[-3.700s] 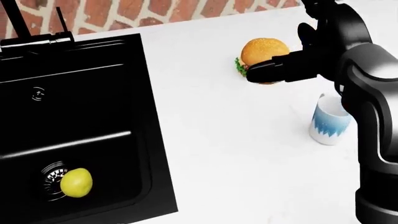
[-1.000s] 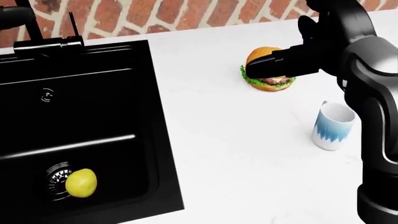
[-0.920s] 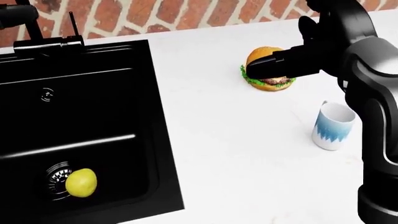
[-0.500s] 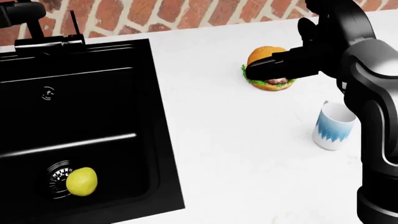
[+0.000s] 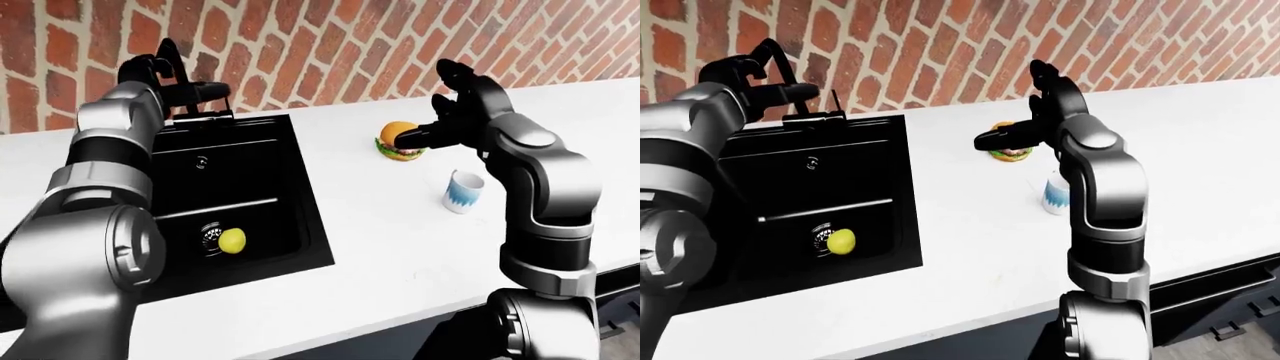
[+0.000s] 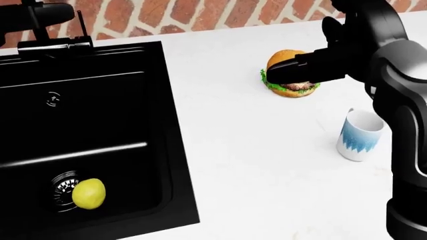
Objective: Turn the sink spout to the right.
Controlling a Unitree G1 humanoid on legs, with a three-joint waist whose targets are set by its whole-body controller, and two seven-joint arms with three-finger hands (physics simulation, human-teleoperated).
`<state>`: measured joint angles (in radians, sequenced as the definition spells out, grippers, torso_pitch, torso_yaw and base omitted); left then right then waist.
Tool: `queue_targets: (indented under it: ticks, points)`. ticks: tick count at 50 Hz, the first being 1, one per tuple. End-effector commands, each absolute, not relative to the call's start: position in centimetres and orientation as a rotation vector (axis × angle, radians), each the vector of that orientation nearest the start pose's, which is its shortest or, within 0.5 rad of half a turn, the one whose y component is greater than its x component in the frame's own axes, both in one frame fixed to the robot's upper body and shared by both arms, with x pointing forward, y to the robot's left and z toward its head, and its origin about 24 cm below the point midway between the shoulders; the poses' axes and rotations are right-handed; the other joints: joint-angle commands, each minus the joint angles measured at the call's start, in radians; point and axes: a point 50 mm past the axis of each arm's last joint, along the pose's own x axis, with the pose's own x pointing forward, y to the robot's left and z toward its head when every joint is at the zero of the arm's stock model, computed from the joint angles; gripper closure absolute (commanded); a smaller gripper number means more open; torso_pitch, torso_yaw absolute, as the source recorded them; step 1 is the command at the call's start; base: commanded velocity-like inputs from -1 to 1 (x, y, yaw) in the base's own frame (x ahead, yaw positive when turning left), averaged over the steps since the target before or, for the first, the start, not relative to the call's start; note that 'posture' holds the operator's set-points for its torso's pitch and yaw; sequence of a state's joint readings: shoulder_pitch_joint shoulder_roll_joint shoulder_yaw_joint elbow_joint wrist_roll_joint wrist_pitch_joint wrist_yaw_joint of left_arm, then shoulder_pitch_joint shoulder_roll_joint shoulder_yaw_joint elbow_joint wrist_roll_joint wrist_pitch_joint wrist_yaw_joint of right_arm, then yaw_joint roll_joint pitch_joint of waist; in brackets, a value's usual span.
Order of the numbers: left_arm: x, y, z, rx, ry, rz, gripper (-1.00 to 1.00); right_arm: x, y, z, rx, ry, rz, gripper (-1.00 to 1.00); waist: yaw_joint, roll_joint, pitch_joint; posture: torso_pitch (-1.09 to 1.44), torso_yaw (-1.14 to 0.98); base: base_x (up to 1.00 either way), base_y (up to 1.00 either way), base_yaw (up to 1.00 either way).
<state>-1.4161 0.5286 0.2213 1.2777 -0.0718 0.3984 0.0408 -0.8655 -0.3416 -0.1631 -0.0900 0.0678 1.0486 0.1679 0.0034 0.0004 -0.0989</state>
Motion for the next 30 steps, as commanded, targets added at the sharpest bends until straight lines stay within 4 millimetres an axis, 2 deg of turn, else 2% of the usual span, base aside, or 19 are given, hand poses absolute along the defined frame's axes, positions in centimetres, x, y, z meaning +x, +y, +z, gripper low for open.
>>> queue_targets:
  ticks: [1,10,30]
  points:
    - [41.6,25.4,28.2,0.000,0.073,0.292,-1.00,34.1,-18.4,26.5,-0.156,-0.014,0.058,-1.00,-0.001,0.002,-0.024,-0.17,0.00,0.00,0.00,0.00]
    - [41.8,24.5,27.9,0.007,0.076,0.273,-1.00,34.1,-18.3,26.3,-0.155,-0.014,0.059,-1.00,0.000,0.001,-0.025,-0.17,0.00,0.00,0.00,0.00]
    - [42.3,21.9,29.1,0.027,0.058,0.211,-1.00,33.8,-18.6,25.9,-0.147,-0.013,0.058,-1.00,0.002,-0.006,-0.024,-0.17,0.00,0.00,0.00,0.00]
